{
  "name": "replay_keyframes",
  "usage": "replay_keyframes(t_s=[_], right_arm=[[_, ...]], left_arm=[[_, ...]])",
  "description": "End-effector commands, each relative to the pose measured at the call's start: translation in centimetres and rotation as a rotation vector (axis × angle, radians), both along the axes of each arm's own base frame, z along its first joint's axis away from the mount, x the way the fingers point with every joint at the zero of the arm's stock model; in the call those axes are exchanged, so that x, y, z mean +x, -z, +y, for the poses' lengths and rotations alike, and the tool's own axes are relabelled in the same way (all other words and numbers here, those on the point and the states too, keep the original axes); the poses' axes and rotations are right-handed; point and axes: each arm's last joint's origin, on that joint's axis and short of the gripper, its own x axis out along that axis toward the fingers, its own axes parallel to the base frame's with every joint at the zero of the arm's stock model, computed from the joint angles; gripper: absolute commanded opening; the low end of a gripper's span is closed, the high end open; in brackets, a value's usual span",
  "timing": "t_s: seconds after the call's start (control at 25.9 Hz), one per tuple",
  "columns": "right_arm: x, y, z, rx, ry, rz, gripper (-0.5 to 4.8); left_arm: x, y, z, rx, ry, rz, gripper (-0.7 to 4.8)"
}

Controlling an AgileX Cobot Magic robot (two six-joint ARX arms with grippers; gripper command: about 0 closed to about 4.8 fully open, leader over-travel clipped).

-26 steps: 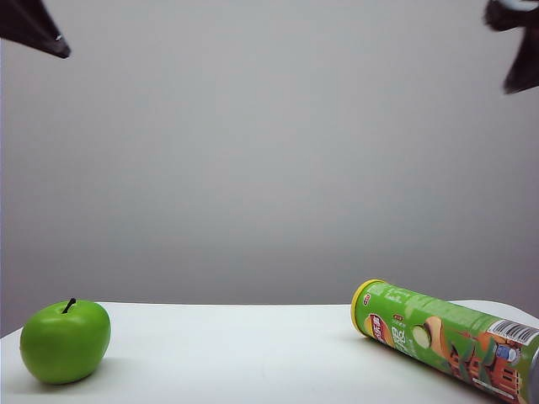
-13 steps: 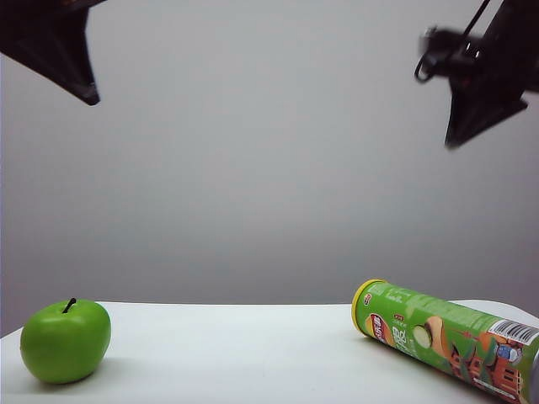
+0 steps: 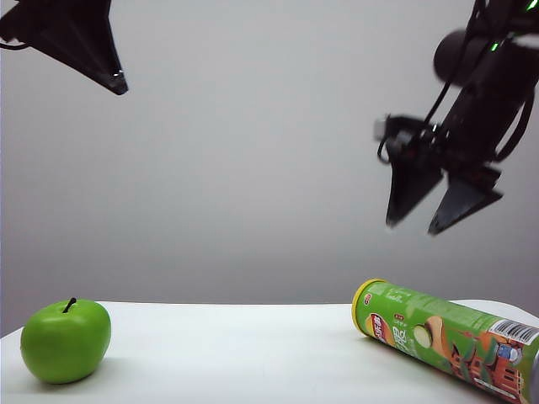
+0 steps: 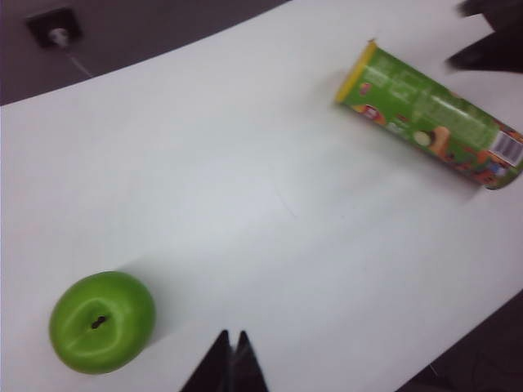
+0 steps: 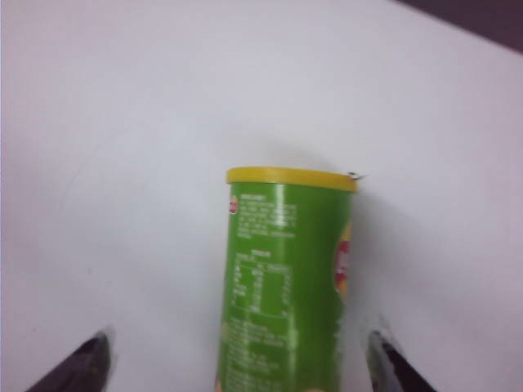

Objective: Pick up the green bucket of chips from the desk, place it near the apple, and finally stand it up.

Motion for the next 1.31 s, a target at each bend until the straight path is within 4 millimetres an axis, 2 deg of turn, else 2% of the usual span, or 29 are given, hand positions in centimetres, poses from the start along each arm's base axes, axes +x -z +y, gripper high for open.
replay_keyframes(t_s=[0.04, 0.23, 0.58, 0.93, 0.96, 1.0, 1.08, 1.31], right_arm=[[0.9, 2.5, 0.8, -0.047, -0.026, 0.037, 4.79], [1.8, 5.0, 1.5, -0.11, -0.038, 0.068, 4.79], [4.6, 7.6, 2.7, -0.145, -0.047, 0.096, 4.79], [5.0, 9.8, 2.8, -0.186, -0.042, 0.151, 4.79], [5.2, 9.9, 2.8, -0.193, -0.038, 0.141, 4.37], [5.2, 9.8, 2.8, -0.194, -0.036, 0.133, 3.59], [5.4, 9.6, 2.9, -0.188, -0.03, 0.118, 2.89], [6.6, 8.2, 3.2, -0.129, 0.036, 0.066, 2.87]], left_arm=[[0.4, 0.2, -0.3, -0.001, 0.019, 0.009, -0.06], [1.0, 0.9, -0.6, -0.008, 0.037, 0.042, -0.06], [1.6, 1.6, -1.0, -0.014, 0.052, 0.071, -0.06], [1.7, 1.5, -1.0, -0.014, 0.053, 0.062, -0.05], [1.7, 1.5, -1.0, -0.014, 0.053, 0.062, -0.05], [1.7, 1.5, -1.0, -0.014, 0.053, 0.061, -0.05], [1.7, 1.5, -1.0, -0.017, 0.053, 0.055, -0.05], [2.2, 1.1, -1.2, -0.029, 0.07, -0.016, -0.05]])
